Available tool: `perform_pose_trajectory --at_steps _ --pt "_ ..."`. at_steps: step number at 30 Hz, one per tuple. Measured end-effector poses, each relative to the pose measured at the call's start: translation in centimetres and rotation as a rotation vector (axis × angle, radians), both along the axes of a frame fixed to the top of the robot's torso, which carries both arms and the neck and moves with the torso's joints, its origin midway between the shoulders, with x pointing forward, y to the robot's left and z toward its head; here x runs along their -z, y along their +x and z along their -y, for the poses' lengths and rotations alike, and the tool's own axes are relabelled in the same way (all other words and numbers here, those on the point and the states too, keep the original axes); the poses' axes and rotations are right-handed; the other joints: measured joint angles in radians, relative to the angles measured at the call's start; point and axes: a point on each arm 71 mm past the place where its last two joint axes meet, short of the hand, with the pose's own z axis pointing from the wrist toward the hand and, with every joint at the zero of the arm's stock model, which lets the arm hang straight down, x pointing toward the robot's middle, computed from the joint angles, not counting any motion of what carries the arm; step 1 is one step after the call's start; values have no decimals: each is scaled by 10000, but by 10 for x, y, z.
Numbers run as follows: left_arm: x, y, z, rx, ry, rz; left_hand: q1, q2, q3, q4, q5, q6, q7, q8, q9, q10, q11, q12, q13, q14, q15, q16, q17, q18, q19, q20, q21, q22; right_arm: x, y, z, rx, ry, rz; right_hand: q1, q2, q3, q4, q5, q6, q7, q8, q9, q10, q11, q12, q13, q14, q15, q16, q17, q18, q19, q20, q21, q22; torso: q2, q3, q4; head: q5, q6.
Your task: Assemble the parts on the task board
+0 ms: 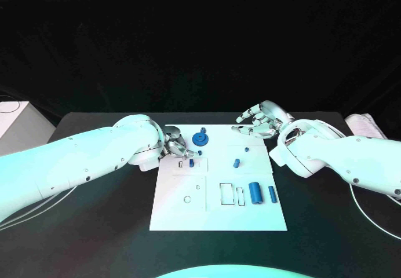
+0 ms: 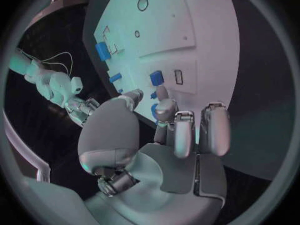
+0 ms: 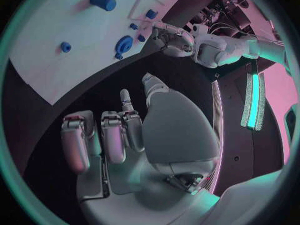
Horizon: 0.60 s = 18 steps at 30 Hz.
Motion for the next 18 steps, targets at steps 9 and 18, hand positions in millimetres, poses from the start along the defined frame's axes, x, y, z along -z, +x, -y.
perform_pose_trajectory --at_steps 9,18 --pt "-19 17 -23 -742 -359 150 408 135 -281 -6 1 -464 259 -305 -69 -817 185 -771 -943 -18 64 0 -1 1 -471 100 -350 -476 0 1 1 35 -13 -1 0 0 0 0 0 0 0 0 0 0 0 0 -1 0 0 0 -1 0 0 0 0 -1 13 2 2 -13 56" --pt "-31 35 -39 -1290 -374 330 679 176 -538 -15 40 -1022 624 -947 -428 -1503 463 -1386 -1758 -19 308 -67 -1 2 -735 301 -543 -861 0 1 2 50 -18 -2 -39 -40 -28 -28 0 0 0 0 1 0 0 0 -2 0 0 0 -2 0 0 0 0 -2 64 -1 -7 3 138"
